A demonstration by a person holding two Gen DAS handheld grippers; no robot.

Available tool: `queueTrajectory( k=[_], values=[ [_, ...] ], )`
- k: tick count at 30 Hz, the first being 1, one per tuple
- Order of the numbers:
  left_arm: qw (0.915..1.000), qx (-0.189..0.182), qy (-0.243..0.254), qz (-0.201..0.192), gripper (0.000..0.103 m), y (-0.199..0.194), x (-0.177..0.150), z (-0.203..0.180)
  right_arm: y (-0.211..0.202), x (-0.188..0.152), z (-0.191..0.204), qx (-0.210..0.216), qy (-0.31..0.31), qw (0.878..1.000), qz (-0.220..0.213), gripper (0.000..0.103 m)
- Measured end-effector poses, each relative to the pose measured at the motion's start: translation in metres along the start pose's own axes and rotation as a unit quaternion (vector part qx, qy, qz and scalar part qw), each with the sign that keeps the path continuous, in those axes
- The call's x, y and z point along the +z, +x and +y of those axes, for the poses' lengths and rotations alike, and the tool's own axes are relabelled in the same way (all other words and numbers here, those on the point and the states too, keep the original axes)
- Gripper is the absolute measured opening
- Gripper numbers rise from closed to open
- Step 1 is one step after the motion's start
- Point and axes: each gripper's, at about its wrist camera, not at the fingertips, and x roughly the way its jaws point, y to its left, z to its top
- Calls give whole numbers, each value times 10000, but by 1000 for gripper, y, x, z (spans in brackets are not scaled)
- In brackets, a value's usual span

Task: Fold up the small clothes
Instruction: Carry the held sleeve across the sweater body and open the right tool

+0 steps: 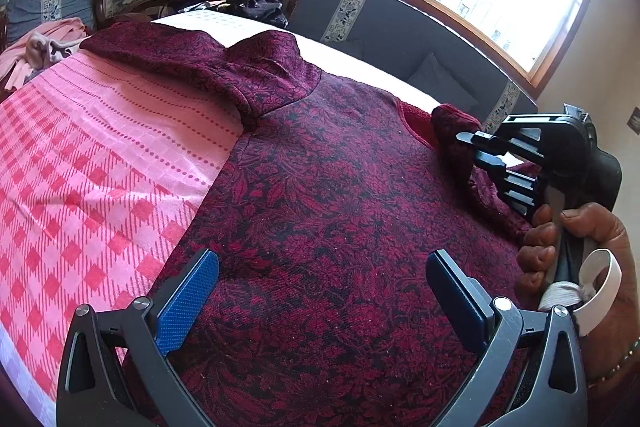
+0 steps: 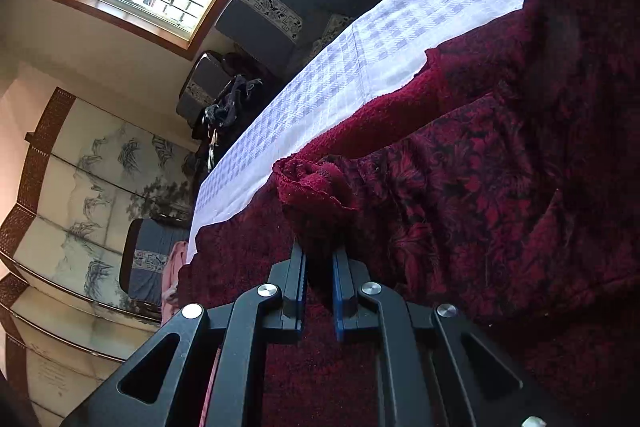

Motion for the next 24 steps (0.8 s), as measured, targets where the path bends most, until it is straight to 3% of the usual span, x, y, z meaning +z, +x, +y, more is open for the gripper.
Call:
queueTrajectory(
  k=[15,20,24],
  values=[
    [9998,-135,-133,-24,103,-4,0,4,50,-15,40,149,-390,9983,399,11],
    [9998,-146,-154,-43,103,-6,-1,4,60,-15,34,400,-270,9968,639,18],
    [9998,-147,-145,-38,103,-7,-1,3,65,-13,27,964,-47,9907,962,38]
  ],
)
